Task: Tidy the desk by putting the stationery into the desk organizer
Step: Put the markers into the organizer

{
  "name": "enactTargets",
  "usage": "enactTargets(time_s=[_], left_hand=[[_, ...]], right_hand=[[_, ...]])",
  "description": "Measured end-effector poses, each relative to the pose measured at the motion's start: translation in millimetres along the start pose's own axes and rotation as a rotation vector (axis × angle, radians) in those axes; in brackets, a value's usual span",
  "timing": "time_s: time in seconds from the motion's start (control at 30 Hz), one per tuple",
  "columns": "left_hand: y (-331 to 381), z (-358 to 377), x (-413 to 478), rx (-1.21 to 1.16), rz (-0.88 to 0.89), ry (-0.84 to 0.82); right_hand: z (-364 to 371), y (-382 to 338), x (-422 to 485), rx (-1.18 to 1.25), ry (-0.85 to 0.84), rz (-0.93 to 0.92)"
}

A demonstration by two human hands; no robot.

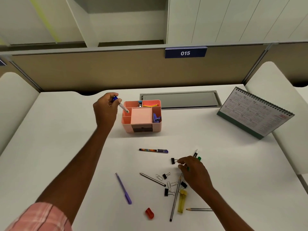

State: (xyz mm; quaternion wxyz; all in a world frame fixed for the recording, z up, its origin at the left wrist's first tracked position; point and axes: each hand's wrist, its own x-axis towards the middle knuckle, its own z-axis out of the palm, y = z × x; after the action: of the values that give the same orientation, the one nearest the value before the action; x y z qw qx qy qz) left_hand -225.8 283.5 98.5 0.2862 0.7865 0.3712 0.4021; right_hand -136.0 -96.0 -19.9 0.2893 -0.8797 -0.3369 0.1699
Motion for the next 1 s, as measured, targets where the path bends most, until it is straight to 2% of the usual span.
enactTargets(time_s=[0.2, 0.47, 0.6, 0.73, 0.83, 1.0], left_hand=[[-16.4, 18.8, 6.4, 0.136, -0.003, -0.065], [-38.8, 37.0, 0.2, 0.219, -0.105, -0.124], [-45.9, 41.3, -1.9, 0.23, -0.117, -0.142], [-49.2, 45.0, -0.8, 0.219, -0.126, -0.148], [-50.7, 46.0, 0.8, 0.202, -0.141, -0.162], [-53.0, 46.2, 3.2, 0.197, -0.18, -0.191]], right_hand=[[-5.4, 12.0, 1.3, 0.013, 0.027, 0.052], [-20.8, 36.2, -3.2, 0.067, 0.149, 0.191], [-20.3, 37.0, 1.5, -0.003, 0.143, 0.22], [-18.8, 28.6, 21.1, -0.019, 0.135, 0.357], [-16.3, 23.5, 39.9, -0.122, 0.113, 0.459], [-13.9, 16.4, 59.8, -0.205, 0.147, 0.506]])
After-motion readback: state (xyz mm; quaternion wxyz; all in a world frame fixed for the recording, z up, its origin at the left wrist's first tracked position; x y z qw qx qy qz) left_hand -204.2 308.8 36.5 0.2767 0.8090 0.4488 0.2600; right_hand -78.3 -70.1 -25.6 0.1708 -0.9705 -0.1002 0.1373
